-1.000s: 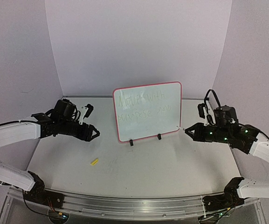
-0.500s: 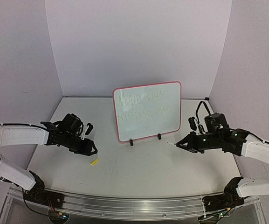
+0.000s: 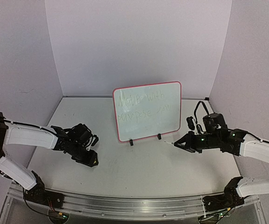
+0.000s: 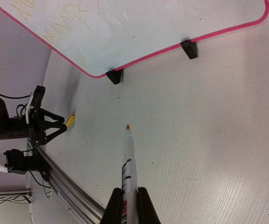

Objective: Write a sentence on the whiteboard
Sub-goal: Pick up the pen cap from the center of the board.

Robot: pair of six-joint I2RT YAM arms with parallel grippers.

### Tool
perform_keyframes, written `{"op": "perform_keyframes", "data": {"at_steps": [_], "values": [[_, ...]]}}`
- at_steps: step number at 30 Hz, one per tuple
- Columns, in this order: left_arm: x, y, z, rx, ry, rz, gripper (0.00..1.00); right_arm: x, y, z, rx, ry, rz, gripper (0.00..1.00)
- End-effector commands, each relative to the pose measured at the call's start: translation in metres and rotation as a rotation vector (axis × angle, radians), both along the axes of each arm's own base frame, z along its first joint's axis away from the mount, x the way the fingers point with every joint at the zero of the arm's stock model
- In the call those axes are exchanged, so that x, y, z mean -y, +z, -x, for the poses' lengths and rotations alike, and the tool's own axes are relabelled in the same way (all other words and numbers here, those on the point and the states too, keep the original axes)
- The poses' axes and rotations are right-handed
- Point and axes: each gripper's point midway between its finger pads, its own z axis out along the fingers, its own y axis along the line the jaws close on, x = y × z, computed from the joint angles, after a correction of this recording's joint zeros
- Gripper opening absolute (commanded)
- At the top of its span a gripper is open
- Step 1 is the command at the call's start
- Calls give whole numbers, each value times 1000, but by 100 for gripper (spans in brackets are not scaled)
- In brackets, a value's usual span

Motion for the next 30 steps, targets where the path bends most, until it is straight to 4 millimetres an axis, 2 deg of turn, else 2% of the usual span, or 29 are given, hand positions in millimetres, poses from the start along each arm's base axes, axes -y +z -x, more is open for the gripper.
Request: {"op": "perform_keyframes", "data": {"at_steps": [1, 6, 14, 20, 22, 25, 28, 30], "values": [[-2, -3, -6, 21, 11, -40, 48, -4, 5, -2, 25, -1, -26, 0], [3, -10, -8, 14, -3, -53, 48, -3, 3, -1, 24, -4, -26, 0], [2, -20, -1, -7, -5, -89, 29, -4, 6, -2, 31, -8, -29, 0], [-7, -27, 2, -11, 9, -150, 18, -6, 11, -2, 36, -3, -38, 0], [-8, -29, 4, -18, 10, -155, 11, -10, 18, -4, 44, 11, -50, 0], [-6, -27, 7, -11, 3, -147, 1, -21, 41, -9, 71, 54, -73, 0], [-6, -22, 8, 11, 5, -119, 0, -32, 66, -13, 93, 127, -61, 0], [-4, -11, 8, 36, 8, -74, 0, -40, 85, -16, 112, 176, -58, 0]]}}
